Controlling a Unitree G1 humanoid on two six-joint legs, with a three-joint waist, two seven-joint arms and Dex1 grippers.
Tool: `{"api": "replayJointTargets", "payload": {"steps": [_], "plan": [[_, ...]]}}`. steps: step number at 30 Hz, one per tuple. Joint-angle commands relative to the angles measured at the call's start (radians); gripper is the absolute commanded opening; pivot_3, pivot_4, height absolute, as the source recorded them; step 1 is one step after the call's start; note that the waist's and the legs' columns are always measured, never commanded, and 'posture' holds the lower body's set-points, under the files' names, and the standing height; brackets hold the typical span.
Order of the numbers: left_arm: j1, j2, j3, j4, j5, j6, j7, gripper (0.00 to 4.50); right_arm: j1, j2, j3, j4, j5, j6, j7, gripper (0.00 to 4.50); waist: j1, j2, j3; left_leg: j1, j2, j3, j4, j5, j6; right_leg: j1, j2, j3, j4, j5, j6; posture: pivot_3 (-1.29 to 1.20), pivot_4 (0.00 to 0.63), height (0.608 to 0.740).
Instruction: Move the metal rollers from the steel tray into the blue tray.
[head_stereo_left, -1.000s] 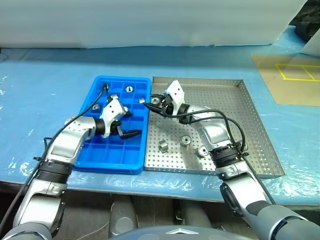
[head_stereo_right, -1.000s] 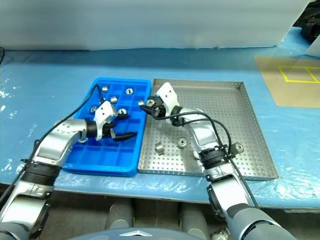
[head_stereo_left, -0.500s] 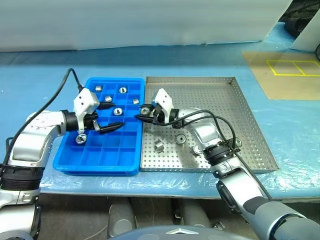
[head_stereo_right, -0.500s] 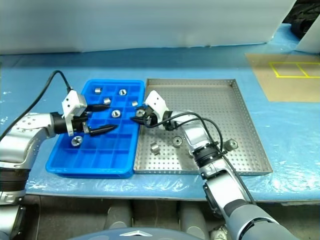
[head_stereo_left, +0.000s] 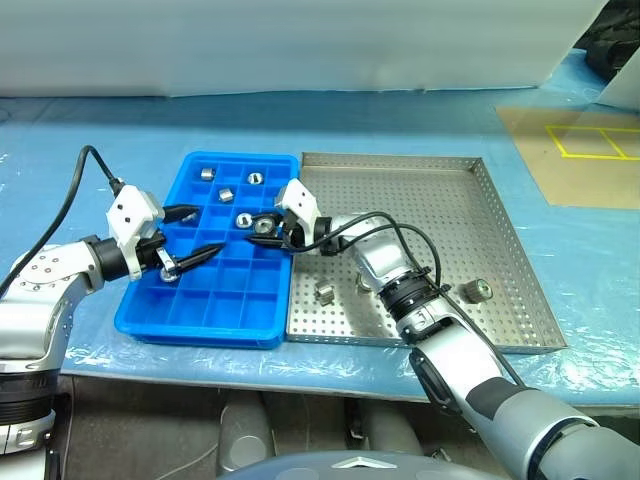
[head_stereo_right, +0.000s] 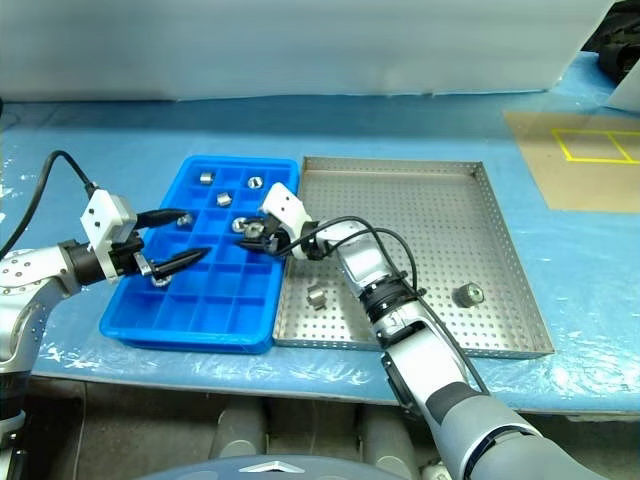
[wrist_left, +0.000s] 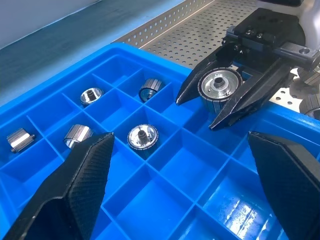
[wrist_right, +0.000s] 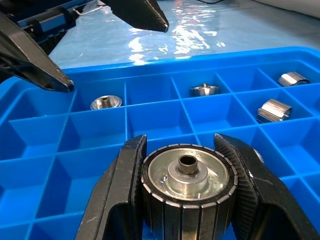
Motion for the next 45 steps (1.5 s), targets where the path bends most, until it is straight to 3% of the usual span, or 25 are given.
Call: {"api": "replayJointTargets", "payload": {"steps": [1,8,14,18,27,35,39,45], "plan": [[0.003,0.005,-0.001,-0.042,-0.020,0.011,0.010,4.50,0.002,0.003,0.014,-0.045,0.009,-0.013,0.057,2.04,0.002,0.000,0.000,0.000,0.000,0.000,0.000,0.000,0.000,0.000,0.000,0.000,0.000,0.000,0.000,0.14,0.150,0.740],[-0.013,0.000,-0.026,-0.038,-0.026,0.021,0.014,4.50,0.020,-0.014,-0.023,-0.052,-0.006,0.019,-0.016,4.25,0.011,0.000,0.000,0.000,0.000,0.000,0.000,0.000,-0.001,-0.001,0.000,0.000,0.000,0.000,0.000,0.12,0.150,0.740],[-0.057,-0.015,-0.062,-0.022,-0.038,0.032,0.005,4.50,0.049,-0.056,-0.066,-0.146,0.030,0.066,-0.025,4.25,0.013,0.000,0.000,0.000,0.000,0.000,0.000,0.001,-0.001,-0.001,0.000,0.000,0.001,0.000,0.000,0.06,0.150,0.740],[-0.126,-0.039,-0.116,0.012,-0.047,0.033,-0.022,4.50,0.096,-0.138,-0.115,-0.337,0.089,0.168,0.001,4.25,0.014,0.000,0.000,0.000,0.000,0.000,0.000,0.001,-0.001,-0.001,0.001,0.001,0.001,0.000,0.000,-0.01,0.150,0.740],[-0.343,-0.155,-0.290,0.225,0.001,-0.035,-0.131,4.50,0.333,-0.521,-0.215,-0.789,0.217,0.452,0.107,4.25,0.002,0.000,0.000,0.003,-0.001,0.001,0.001,0.001,-0.001,0.003,0.001,0.004,0.000,0.000,0.000,-0.19,0.150,0.740],[-0.412,-0.225,-0.355,0.307,0.018,-0.075,-0.203,4.50,0.598,-0.711,-0.276,-1.053,0.278,0.570,0.083,4.25,-0.049,0.001,0.000,0.008,-0.001,0.004,0.001,0.000,0.000,0.004,0.003,0.009,-0.001,0.000,0.001,-0.26,0.150,0.740],[-0.393,-0.239,-0.378,0.311,0.030,-0.083,-0.217,4.50,0.718,-0.752,-0.300,-1.150,0.294,0.592,0.046,4.25,-0.057,0.001,-0.001,0.008,-0.001,0.006,0.001,-0.001,0.002,0.005,0.003,0.010,-0.002,-0.001,0.002,-0.28,0.150,0.740],[-0.364,-0.243,-0.393,0.282,0.043,-0.073,-0.226,4.50,0.794,-0.734,-0.335,-1.101,0.278,0.554,-0.030,4.25,-0.065,0.001,-0.001,0.009,-0.003,0.007,0.003,-0.005,0.008,0.006,0.003,0.011,-0.002,-0.004,0.008,-0.29,0.150,0.740]]}}
